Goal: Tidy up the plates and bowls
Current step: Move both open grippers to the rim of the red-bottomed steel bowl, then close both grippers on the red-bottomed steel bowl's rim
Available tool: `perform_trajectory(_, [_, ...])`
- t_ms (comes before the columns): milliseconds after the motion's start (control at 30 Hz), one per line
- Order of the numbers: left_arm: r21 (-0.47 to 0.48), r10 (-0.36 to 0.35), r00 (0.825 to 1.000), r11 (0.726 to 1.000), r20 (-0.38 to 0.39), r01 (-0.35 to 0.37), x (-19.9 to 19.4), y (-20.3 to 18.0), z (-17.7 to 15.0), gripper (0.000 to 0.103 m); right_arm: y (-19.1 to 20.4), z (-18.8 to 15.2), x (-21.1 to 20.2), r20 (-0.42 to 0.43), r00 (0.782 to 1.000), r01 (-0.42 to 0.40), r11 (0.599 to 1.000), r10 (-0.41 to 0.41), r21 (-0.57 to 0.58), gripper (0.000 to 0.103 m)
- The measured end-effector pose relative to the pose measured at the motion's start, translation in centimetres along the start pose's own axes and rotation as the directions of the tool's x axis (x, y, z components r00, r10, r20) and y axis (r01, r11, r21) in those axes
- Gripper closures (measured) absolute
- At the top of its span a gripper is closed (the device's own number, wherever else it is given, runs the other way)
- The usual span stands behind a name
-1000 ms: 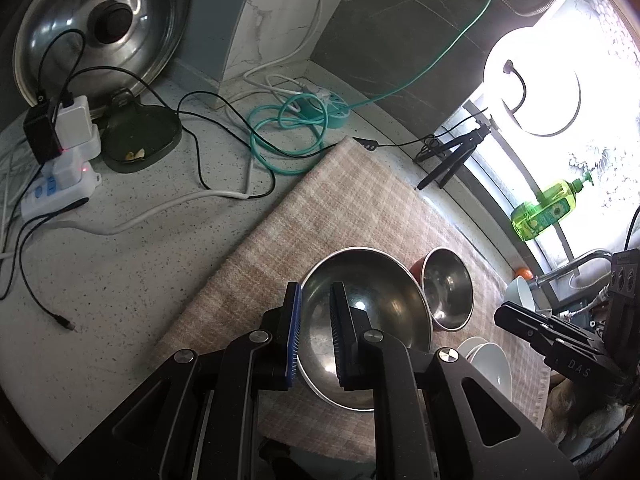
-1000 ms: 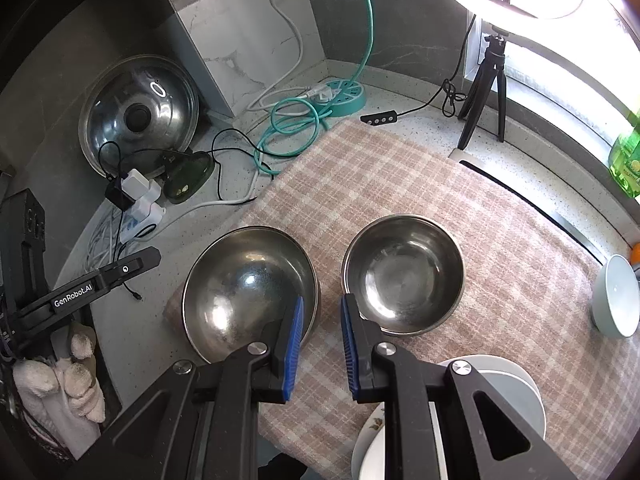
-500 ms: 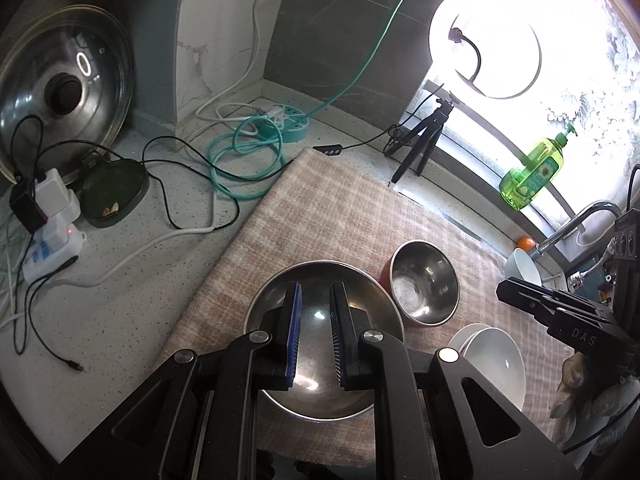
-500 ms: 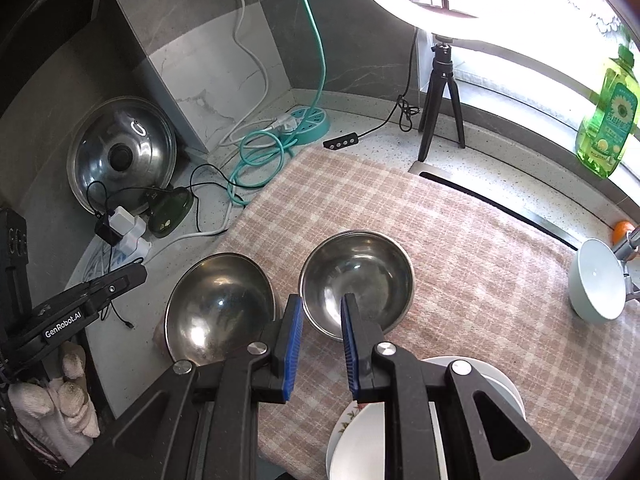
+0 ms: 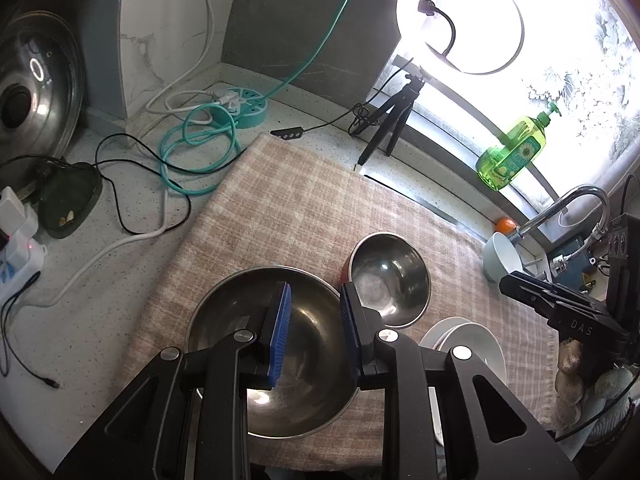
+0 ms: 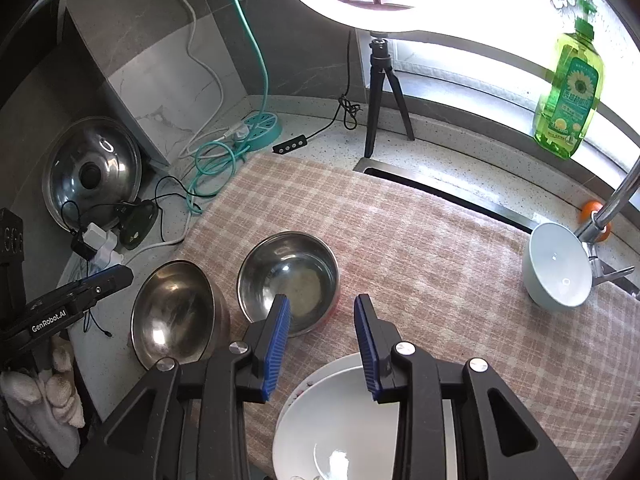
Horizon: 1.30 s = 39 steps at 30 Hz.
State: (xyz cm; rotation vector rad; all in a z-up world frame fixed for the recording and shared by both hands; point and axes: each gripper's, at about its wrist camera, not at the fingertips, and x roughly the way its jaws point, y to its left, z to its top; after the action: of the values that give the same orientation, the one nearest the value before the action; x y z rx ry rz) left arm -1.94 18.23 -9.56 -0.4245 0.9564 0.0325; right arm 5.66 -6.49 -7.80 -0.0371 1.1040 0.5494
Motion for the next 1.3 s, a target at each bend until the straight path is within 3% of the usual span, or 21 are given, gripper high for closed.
perform_trajectory(333, [-0.012, -0.064, 0.996, 0.998, -0.064, 0.063, 2.2, -1.6, 1.2, 0.079, -5.4, 0.1, -1.0, 0.008, 0.997, -0.072, 0.985, 0.072, 0.159, 0.073])
perform_trajectory(600, [-0.004, -0.056, 0.997, 0.998, -0.057, 0.056, 2.2, -1.8, 2.4, 0.079, -8.0, 0.3, -2.5, 0.054, 0.996, -0.085, 0.974, 0.075, 0.212, 0.073])
perform_trajectory(1300, [0.041, -0.046, 0.977, 0.998, -0.209, 0.056, 8.6, -3.9, 2.5, 0.08, -3.0, 1.6, 4.6, -0.076, 0.992, -0.095, 0.987, 0.105, 0.13, 0.073])
